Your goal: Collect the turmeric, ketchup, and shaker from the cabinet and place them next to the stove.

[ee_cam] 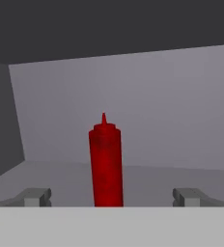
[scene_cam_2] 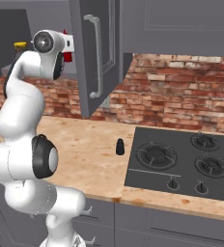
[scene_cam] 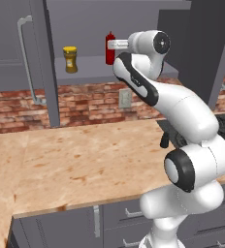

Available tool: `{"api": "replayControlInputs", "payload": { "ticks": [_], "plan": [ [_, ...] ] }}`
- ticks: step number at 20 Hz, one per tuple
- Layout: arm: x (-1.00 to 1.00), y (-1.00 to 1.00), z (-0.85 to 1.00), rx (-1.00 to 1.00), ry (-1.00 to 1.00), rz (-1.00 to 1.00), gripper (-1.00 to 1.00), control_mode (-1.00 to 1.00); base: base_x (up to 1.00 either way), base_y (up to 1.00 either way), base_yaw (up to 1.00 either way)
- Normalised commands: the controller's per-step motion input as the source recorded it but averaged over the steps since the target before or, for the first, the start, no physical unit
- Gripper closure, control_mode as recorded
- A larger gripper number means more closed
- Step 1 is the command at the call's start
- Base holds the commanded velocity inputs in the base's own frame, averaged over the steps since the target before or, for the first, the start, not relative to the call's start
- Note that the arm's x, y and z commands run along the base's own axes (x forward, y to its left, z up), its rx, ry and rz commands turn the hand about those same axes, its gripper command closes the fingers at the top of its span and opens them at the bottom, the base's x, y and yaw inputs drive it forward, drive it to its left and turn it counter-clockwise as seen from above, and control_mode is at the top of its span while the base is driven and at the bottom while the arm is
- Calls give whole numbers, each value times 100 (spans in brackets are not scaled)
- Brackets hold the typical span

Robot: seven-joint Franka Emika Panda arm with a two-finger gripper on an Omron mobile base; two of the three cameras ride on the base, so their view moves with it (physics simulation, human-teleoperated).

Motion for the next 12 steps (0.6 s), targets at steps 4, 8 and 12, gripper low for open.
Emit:
{"api": "replayControlInputs", "payload": {
  "ticks": [4, 8, 12],
  "plan": [
    [11, 0, -4, 0, 0, 0, -100, -100, 0, 0, 0],
    [21, 0, 0, 0, 0, 0, -100, -100, 0, 0, 0],
    [27, 9, -9, -1, 0, 0, -100, -100, 0, 0, 0]
  ]
}}
